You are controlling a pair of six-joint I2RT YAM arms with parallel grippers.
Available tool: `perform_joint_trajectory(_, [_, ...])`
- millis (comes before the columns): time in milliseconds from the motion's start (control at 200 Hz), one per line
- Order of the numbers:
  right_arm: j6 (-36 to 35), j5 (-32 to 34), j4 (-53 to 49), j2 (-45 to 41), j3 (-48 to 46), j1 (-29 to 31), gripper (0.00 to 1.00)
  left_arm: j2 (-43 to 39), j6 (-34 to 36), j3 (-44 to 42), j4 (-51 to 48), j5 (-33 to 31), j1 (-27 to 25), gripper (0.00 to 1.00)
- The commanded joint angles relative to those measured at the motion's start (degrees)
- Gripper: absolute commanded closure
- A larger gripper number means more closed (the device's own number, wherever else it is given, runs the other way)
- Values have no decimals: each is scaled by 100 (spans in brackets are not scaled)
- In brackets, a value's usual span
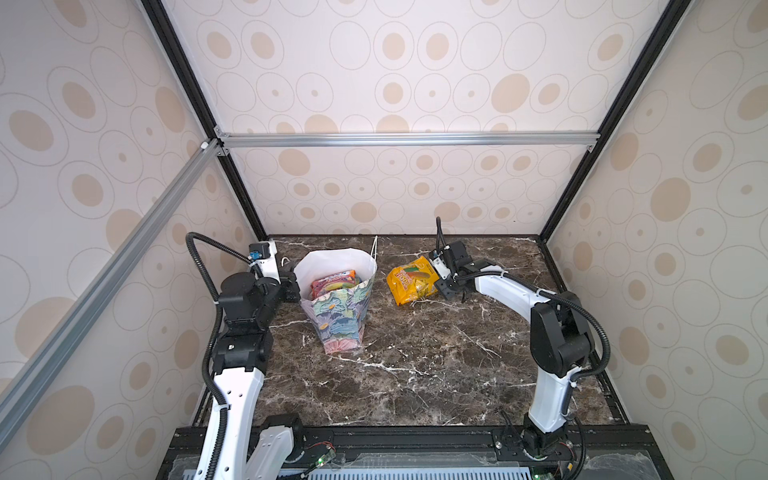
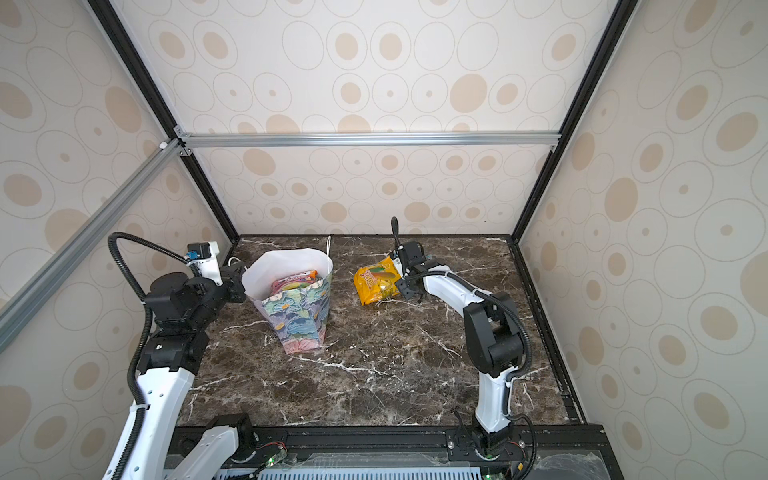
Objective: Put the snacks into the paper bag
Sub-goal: 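Lower the open right gripper over the yellow mango packet's edge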
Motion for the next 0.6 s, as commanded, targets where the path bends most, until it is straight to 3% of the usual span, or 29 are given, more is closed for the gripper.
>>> perform_joint_trajectory(0, [-229,103,6,203,156,-38,38,-41,47,119,60,-7,48,100])
perform_joint_trajectory(595, [-577,66,455,704,539,-82,48,-15,56,114,52,-32,50,100])
